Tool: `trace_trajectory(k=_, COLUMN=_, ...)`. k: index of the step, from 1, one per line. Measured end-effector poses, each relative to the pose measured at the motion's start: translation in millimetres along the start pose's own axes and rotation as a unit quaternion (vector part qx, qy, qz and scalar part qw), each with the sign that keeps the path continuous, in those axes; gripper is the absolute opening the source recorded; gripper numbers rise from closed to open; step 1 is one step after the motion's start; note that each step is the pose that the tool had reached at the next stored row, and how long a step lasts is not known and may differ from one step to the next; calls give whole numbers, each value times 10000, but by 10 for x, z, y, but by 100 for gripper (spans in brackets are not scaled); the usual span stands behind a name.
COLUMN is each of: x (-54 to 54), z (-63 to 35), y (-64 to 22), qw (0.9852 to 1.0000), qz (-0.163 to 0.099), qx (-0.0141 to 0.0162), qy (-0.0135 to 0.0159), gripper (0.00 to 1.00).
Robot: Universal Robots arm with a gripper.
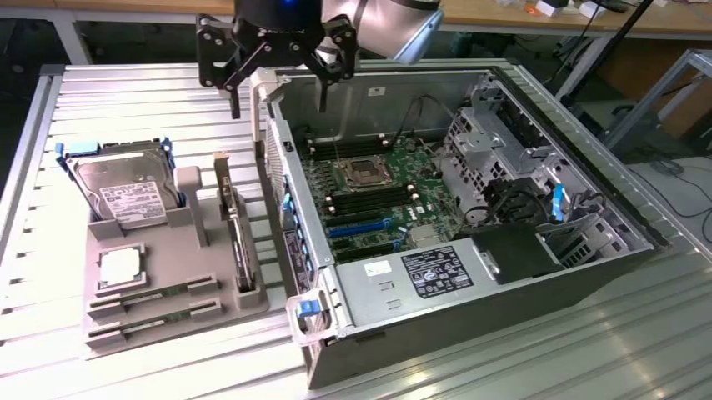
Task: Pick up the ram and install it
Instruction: 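Reach for the ram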
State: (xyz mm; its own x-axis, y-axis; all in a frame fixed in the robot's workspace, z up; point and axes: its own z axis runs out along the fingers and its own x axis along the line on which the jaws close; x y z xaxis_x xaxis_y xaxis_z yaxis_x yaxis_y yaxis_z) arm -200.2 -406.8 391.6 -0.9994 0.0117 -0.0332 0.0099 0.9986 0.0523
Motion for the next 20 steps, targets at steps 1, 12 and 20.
trace_trajectory(k=1, x=46, z=-2, y=0, qw=10000, qz=-14, qx=0, qy=1, gripper=99)
trace_trajectory(k=12, x=674, z=-21, y=-15, qw=9998, qz=-208, qx=-6, qy=11, gripper=99)
trace_trajectory(k=20, x=1093, z=-25, y=-53, qw=9994, qz=-349, qx=-11, qy=19, gripper=99)
